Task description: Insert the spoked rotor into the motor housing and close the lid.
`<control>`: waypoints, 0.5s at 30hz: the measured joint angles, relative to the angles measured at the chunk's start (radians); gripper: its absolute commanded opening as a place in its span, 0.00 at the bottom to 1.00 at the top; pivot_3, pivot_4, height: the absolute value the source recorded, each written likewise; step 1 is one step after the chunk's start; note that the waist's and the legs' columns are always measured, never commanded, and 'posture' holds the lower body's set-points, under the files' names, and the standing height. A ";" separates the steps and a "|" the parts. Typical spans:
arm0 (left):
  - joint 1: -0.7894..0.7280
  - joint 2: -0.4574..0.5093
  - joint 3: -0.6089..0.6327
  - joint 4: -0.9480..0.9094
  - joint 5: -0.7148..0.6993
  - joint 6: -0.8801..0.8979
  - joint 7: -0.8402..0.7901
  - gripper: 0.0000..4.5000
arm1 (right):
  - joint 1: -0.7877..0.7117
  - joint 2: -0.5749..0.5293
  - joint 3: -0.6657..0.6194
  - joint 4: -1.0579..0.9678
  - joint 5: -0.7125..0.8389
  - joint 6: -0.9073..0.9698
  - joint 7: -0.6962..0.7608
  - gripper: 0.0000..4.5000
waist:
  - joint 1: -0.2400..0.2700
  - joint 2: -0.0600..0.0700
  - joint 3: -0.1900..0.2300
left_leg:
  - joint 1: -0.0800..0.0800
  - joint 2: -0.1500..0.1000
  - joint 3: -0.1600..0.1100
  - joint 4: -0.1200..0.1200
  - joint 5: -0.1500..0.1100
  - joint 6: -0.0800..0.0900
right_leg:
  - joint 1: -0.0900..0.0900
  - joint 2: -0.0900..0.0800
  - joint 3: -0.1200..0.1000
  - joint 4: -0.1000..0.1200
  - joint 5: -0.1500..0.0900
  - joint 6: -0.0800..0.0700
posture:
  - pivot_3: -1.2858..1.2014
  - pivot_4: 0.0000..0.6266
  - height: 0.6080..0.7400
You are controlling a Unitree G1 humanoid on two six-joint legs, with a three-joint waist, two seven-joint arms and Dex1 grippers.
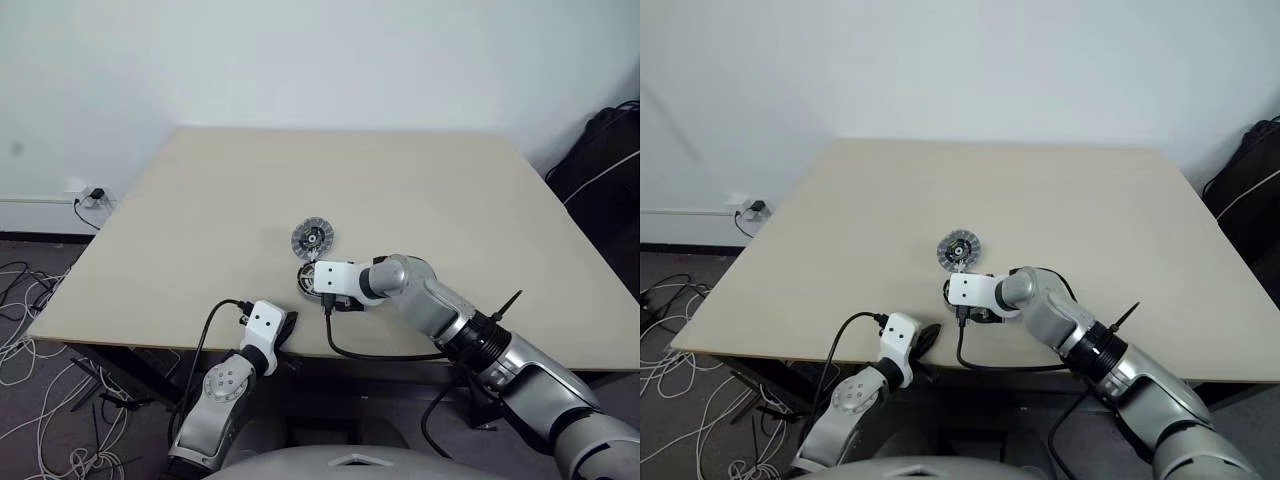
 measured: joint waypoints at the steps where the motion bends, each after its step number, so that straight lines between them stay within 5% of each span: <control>1: 0.000 -0.002 0.000 0.000 0.000 -0.003 0.000 0.00 | -0.004 0.006 0.001 0.007 -0.003 -0.006 0.008 0.65 | 0.000 0.000 0.000 | 0.000 0.000 0.000 0.000 0.000 0.000 | 0.000 0.000 0.000 0.000 0.000 0.000 | 0.52 0.00 1.00; 15: 0.003 -0.017 0.000 0.028 0.000 -0.023 0.021 0.00 | -0.045 0.063 0.028 0.142 -0.075 -0.108 0.103 0.65 | 0.001 0.000 0.000 | 0.000 0.000 0.000 0.000 0.000 -0.001 | 0.000 0.000 0.000 0.001 0.000 0.000 | 0.52 0.00 1.00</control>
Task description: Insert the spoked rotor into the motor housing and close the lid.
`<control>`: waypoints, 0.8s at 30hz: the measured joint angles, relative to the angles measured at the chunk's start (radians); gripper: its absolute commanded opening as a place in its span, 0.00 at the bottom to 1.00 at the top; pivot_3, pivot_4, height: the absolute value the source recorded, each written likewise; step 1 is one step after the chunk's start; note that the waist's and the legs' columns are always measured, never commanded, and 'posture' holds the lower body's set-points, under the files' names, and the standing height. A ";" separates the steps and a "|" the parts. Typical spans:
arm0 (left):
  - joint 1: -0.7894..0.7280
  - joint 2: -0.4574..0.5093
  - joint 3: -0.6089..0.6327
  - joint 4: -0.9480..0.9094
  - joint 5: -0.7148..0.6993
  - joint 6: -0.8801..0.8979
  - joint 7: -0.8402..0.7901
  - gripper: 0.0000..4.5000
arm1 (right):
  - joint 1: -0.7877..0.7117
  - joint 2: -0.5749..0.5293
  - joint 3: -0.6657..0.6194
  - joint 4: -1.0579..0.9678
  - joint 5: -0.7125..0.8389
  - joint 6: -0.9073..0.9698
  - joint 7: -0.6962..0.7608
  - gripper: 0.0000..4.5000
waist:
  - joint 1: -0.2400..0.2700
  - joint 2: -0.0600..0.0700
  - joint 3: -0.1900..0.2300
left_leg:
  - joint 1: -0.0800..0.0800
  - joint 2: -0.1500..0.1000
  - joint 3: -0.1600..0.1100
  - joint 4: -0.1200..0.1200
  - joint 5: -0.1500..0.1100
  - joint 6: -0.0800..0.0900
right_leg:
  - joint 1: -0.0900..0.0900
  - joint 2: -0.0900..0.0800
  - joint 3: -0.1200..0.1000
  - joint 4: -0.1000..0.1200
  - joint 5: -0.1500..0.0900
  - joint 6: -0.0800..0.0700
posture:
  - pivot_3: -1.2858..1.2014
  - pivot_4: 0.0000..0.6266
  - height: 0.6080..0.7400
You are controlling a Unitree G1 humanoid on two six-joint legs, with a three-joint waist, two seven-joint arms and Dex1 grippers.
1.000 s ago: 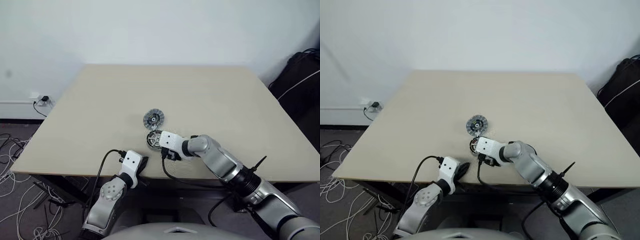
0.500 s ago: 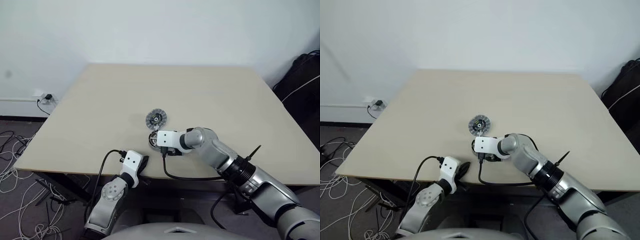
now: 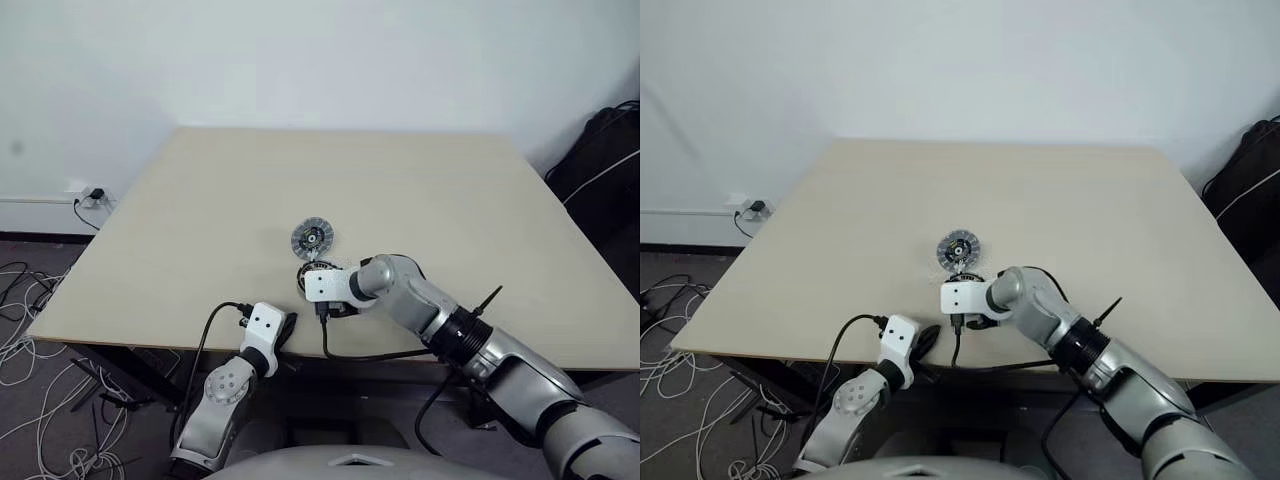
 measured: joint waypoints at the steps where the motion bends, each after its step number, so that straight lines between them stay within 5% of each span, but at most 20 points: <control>1: 0.000 -0.001 0.000 0.000 0.000 -0.001 0.001 0.00 | -0.004 0.001 0.000 0.005 -0.003 -0.004 0.005 0.65 | 0.000 0.000 0.000 | 0.000 0.000 0.000 0.000 0.000 0.000 | 0.000 0.000 0.000 0.000 0.000 0.000 | 0.52 0.00 1.00; 4: 0.000 -0.005 0.000 0.001 0.000 -0.002 0.002 0.00 | -0.012 0.006 0.000 0.023 -0.012 -0.025 0.020 0.65 | 0.000 0.000 0.000 | 0.000 0.000 0.000 0.000 0.000 0.000 | 0.000 0.000 0.000 0.000 0.000 0.000 | 0.52 0.00 1.00; 7: 0.000 -0.009 0.000 0.002 0.000 -0.002 0.004 0.00 | -0.022 0.010 0.000 0.041 -0.026 -0.045 0.034 0.52 | 0.000 0.000 0.000 | 0.000 0.000 0.000 0.000 0.000 0.000 | 0.000 0.000 0.000 0.001 0.000 0.000 | 0.52 0.00 1.00; 14: 0.000 -0.020 0.003 0.002 0.000 -0.003 0.018 0.00 | -0.049 0.030 0.000 0.084 -0.050 -0.075 0.067 0.03 | 0.000 0.000 0.000 | 0.001 0.000 -0.001 0.000 0.001 -0.002 | 0.000 0.000 0.000 0.003 0.000 0.000 | 0.52 0.00 1.00; 24: 0.017 -0.026 0.002 0.001 0.000 -0.003 0.030 0.00 | -0.059 0.053 -0.003 0.141 -0.073 -0.103 0.077 0.01 | -0.002 0.000 0.000 | 0.002 0.000 -0.003 0.001 0.003 -0.004 | 0.000 0.001 -0.002 0.007 -0.003 0.002 | 0.52 0.00 1.00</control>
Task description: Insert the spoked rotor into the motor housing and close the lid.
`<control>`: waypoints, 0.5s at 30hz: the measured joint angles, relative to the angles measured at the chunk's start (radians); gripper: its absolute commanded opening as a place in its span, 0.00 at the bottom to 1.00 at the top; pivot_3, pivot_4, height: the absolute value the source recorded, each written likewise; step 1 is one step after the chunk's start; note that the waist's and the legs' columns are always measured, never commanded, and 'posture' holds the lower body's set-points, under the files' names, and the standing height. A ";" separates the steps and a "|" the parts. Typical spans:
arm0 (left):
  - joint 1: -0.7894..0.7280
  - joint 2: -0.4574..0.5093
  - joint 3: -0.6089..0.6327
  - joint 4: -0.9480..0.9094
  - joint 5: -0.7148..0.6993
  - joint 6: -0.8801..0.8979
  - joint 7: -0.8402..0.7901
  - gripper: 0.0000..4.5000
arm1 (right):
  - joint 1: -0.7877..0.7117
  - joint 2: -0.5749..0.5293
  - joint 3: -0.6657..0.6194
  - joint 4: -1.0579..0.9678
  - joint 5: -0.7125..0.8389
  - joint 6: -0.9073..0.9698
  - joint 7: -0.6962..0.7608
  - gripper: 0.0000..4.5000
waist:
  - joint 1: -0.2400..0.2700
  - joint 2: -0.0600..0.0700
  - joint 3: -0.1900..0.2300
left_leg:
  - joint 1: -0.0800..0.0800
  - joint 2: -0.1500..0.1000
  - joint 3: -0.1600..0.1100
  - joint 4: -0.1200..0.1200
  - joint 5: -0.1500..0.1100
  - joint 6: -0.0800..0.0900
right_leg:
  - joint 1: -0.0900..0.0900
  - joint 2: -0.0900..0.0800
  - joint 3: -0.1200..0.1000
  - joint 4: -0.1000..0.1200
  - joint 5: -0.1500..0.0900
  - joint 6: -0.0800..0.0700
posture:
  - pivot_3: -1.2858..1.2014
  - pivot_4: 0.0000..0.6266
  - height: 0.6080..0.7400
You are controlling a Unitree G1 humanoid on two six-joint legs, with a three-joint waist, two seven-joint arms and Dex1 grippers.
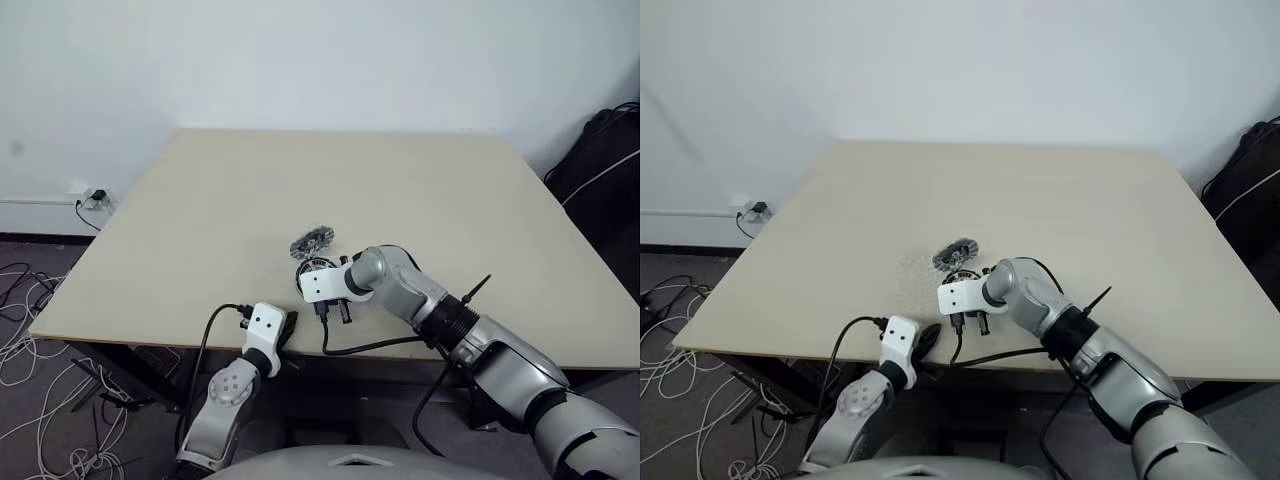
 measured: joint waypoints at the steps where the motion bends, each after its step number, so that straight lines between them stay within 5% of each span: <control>1: 0.000 0.000 -0.001 -0.001 0.000 0.000 0.001 0.00 | 0.000 0.002 -0.002 0.003 0.000 0.000 -0.003 0.01 | 0.000 0.000 0.000 | 0.000 0.000 0.000 0.000 0.000 0.000 | 0.000 0.000 0.000 0.000 0.000 0.000 | 0.52 0.00 1.00; 15: -0.010 -0.001 -0.009 -0.003 -0.001 0.003 -0.008 0.00 | 0.145 -0.034 -0.144 -0.175 0.032 0.202 -0.071 0.01 | 0.014 0.000 0.000 | -0.004 0.000 -0.002 0.002 0.000 0.000 | -0.002 0.000 -0.001 0.000 0.001 -0.007 | 0.52 0.00 1.00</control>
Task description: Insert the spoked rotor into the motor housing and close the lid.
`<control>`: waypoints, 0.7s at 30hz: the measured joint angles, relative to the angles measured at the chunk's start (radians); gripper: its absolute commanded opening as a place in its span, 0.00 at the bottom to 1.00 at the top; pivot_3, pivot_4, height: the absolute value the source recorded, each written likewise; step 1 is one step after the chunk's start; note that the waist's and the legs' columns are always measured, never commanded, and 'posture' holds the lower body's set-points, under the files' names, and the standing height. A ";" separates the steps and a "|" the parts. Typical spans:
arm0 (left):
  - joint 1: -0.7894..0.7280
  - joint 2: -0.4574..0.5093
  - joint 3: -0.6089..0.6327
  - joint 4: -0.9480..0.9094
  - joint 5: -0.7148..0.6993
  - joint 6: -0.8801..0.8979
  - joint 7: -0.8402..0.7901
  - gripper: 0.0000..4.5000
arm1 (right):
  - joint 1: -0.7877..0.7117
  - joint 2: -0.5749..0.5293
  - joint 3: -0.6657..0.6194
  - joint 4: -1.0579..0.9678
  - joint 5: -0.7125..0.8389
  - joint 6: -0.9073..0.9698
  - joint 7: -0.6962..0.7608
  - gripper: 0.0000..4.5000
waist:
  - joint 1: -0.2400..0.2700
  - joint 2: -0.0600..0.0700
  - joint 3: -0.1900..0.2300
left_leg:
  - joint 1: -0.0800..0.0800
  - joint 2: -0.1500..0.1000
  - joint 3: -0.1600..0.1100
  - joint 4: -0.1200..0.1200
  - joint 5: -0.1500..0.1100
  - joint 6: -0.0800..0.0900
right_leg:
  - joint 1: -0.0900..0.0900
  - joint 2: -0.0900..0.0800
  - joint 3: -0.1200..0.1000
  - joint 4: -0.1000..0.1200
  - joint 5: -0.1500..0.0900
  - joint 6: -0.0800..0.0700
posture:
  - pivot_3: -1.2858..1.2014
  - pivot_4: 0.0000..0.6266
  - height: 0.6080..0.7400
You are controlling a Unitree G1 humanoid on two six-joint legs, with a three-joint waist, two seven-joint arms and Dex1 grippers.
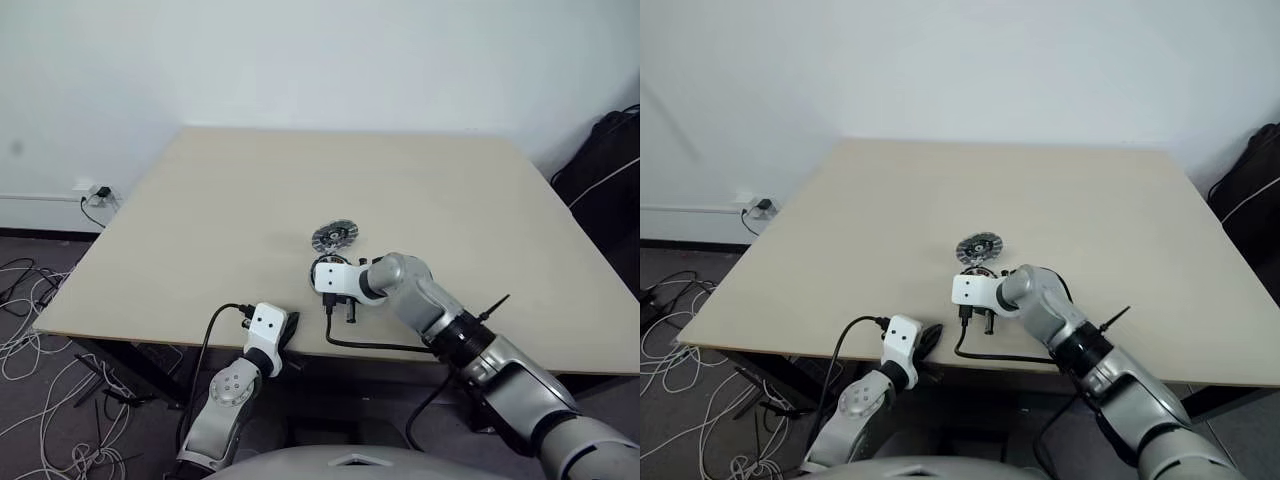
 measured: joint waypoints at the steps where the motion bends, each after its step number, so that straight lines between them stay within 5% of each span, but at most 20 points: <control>1: -0.004 -0.001 -0.001 0.000 0.000 0.000 0.000 0.00 | 0.018 -0.006 -0.013 -0.028 0.004 0.031 -0.003 0.01 | 0.001 0.000 0.000 | -0.001 0.000 0.000 0.000 0.000 0.000 | -0.001 0.000 0.000 0.000 0.000 0.000 | 0.52 0.00 1.00; 11: -0.017 -0.002 -0.003 0.001 -0.001 0.003 -0.014 0.00 | 0.135 -0.015 -0.163 -0.334 0.096 0.420 -0.041 0.01 | 0.005 0.000 0.000 | -0.014 0.000 -0.001 0.001 0.000 -0.001 | -0.013 0.000 0.000 0.001 0.000 0.000 | 0.52 0.00 1.00; 21: -0.021 0.001 -0.003 0.001 0.000 0.002 -0.025 0.00 | 0.178 0.142 -0.379 -0.574 0.268 0.926 -0.191 0.01 | 0.006 0.000 0.000 | -0.014 0.000 -0.002 0.001 0.000 -0.001 | -0.013 0.000 -0.001 0.001 0.000 -0.001 | 0.52 0.00 1.00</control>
